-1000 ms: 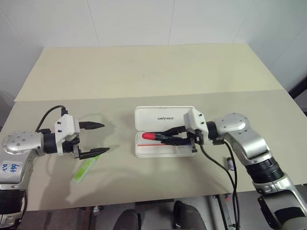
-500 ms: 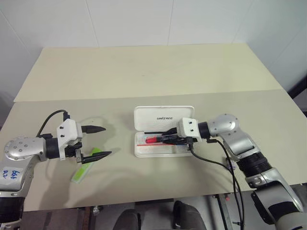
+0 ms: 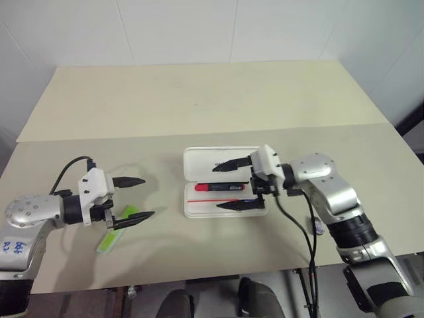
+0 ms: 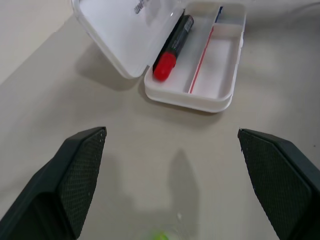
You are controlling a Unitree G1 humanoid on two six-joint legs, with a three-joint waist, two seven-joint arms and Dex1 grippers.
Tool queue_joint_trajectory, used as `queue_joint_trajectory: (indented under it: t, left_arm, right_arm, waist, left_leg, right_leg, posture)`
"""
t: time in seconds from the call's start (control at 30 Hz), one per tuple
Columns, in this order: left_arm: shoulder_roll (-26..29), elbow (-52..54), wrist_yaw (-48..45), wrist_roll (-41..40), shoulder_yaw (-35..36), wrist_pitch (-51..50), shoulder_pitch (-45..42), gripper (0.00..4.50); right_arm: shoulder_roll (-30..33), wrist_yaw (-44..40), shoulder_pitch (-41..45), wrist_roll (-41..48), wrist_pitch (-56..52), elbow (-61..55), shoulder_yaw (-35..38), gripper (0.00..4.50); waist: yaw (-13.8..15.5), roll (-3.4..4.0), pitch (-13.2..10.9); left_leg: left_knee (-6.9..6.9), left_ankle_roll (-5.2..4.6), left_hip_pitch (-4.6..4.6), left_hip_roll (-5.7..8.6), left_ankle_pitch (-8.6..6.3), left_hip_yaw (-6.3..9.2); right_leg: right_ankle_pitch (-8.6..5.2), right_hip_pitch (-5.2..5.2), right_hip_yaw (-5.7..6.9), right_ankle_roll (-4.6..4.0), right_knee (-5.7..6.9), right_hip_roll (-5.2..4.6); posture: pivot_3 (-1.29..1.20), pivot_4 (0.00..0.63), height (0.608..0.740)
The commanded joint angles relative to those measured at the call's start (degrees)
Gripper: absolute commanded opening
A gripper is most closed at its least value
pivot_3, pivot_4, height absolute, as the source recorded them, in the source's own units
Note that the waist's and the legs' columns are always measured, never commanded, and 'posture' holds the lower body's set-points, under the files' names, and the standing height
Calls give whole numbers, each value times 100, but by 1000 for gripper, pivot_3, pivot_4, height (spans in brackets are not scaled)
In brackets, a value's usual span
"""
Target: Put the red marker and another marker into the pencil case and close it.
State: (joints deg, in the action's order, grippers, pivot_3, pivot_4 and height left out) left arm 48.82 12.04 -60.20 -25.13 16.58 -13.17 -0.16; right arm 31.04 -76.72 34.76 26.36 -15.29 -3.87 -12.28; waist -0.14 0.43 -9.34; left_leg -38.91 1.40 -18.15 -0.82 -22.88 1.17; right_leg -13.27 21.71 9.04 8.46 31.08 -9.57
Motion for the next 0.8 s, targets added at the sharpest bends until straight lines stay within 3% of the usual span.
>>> queue_joint_trajectory:
  t: [0.03,0.33,0.6,0.8]
  left_arm:
    - [-379,459,469,-276,653,17,458,4500]
    - [-1276,665,1354,232,1300,610,1886,4500]
    - [-2069,148,1874,697,945,1172,2404,4500]
    - [-2362,-330,2168,971,645,1448,2385,4500]
  right_arm:
    - [346,-213,-206,505,-299,-560,438,4484]
    - [1110,-390,-906,620,-48,-712,1266,4484]
    - [1744,-1357,-1060,271,1002,-13,1273,4484]
    - [1798,-1388,-977,271,1271,199,1237,4484]
  waist:
    - [0,0,0]
    - [20,-6,3]
    - [14,-18,10]
    - [50,-2,20]
  left_leg:
    - [-1,0,0,0,-6,-2]
    - [-9,-5,4,-3,-26,-25]
    - [-11,-22,9,-7,-39,-40]
    - [-16,-28,17,-8,-42,-42]
  right_leg:
    - [0,0,0,0,-1,0]
    - [-1,0,-1,-2,-12,0]
    - [-2,-8,-1,-8,-20,0]
    - [-2,-11,-2,-10,-20,0]
  posture:
    - [0,150,740]
    - [0,150,740]
    - [0,150,740]
    - [0,150,740]
